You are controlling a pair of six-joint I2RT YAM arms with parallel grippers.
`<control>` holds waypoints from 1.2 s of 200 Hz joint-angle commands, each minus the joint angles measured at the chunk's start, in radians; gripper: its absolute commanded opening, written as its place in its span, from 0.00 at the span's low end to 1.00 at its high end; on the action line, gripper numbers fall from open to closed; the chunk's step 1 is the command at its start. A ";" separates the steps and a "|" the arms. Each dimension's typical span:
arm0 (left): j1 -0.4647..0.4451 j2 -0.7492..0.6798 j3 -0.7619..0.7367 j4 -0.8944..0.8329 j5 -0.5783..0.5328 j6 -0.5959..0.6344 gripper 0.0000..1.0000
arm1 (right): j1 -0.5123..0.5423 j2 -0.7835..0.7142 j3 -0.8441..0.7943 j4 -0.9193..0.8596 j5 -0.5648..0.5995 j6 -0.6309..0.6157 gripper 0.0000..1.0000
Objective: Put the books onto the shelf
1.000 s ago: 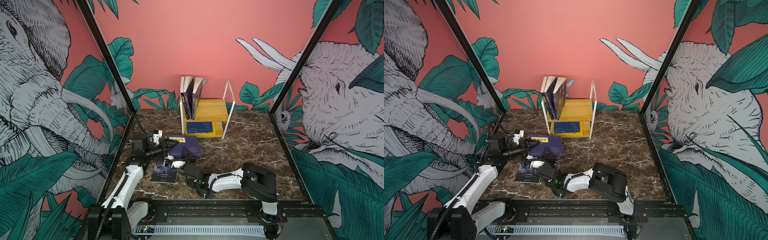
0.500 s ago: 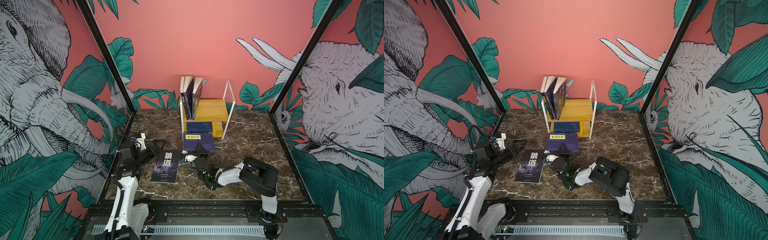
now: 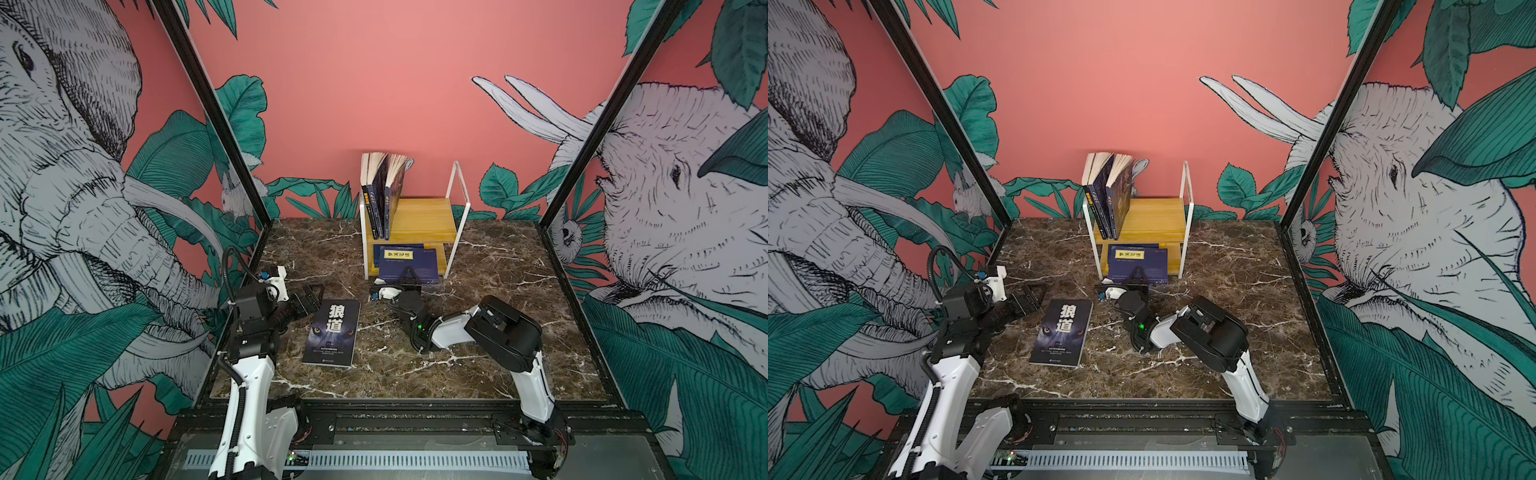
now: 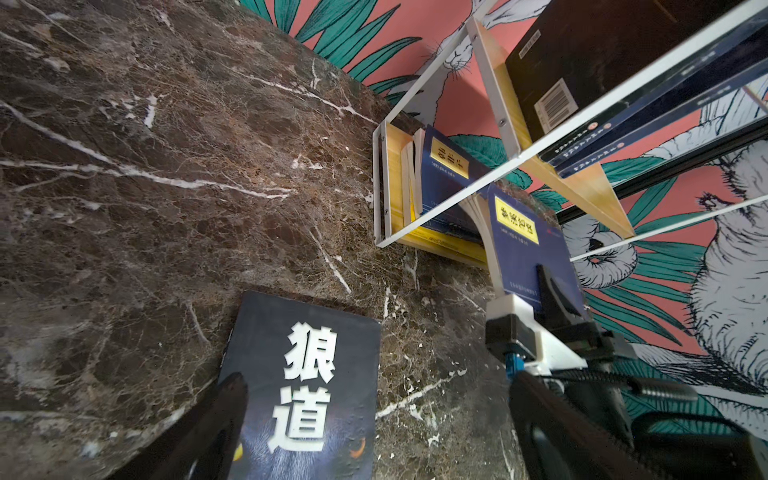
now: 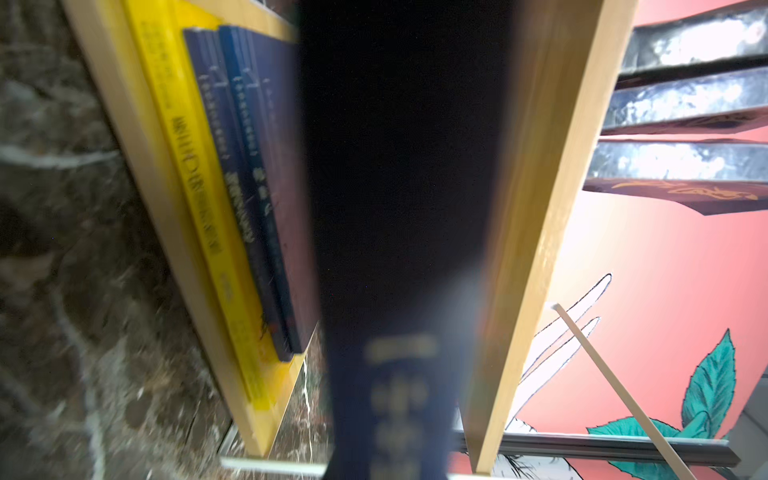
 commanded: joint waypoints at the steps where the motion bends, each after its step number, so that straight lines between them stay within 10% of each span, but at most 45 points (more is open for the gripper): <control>1: 0.003 -0.015 0.041 -0.033 -0.029 0.055 0.99 | -0.025 0.029 0.064 0.042 -0.029 -0.027 0.00; 124: -0.010 -0.019 0.025 -0.005 -0.004 0.044 0.99 | -0.067 0.094 0.194 -0.371 -0.191 0.160 0.00; 176: -0.022 -0.012 0.026 0.000 0.003 0.031 0.99 | -0.071 0.017 0.209 -0.647 -0.261 0.241 0.49; 240: -0.030 -0.014 0.028 -0.006 0.013 0.034 0.99 | -0.082 -0.083 0.320 -1.057 -0.401 0.377 0.62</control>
